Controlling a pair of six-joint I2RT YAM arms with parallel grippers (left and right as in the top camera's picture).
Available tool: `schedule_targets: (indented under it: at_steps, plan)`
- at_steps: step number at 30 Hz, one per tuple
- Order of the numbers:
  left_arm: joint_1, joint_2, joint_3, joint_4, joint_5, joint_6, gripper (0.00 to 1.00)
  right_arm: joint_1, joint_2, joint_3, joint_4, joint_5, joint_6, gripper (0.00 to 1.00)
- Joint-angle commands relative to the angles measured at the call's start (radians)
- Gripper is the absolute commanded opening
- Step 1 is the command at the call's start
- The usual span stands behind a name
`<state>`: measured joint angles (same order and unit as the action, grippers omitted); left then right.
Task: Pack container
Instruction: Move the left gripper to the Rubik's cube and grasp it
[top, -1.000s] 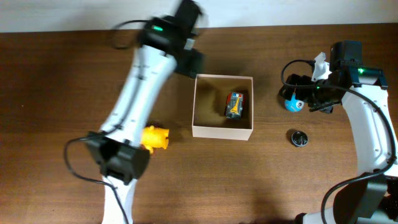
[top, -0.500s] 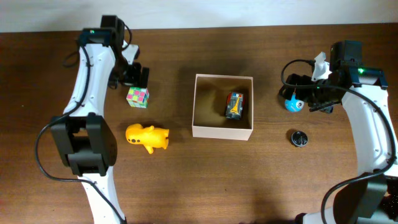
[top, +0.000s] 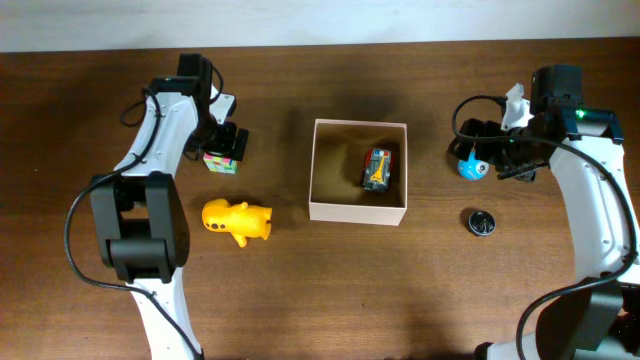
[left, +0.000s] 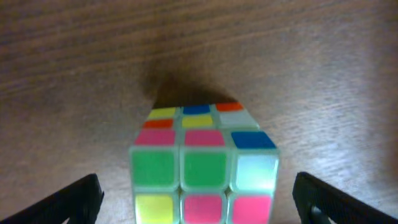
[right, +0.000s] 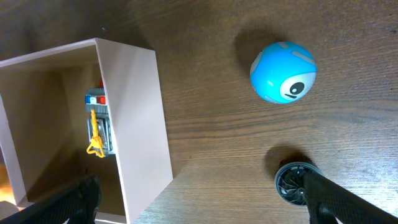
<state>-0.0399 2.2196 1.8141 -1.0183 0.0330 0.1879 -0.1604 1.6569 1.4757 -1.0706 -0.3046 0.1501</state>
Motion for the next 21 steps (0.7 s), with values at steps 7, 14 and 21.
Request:
schedule_targets:
  at_steps: [7,14,21]
  plan:
    - [0.001,0.008,-0.066,0.054,-0.01,0.019,0.67,-0.005,0.001,0.02,0.0,0.01,0.0,0.99]
    - [-0.002,-0.005,-0.049,0.045,0.006,0.0,0.54,-0.005,0.001,0.02,0.0,0.01,0.0,0.99]
    - [-0.042,-0.066,0.105,-0.067,0.009,-0.021,0.54,-0.005,0.001,0.02,0.0,0.01,0.0,0.99]
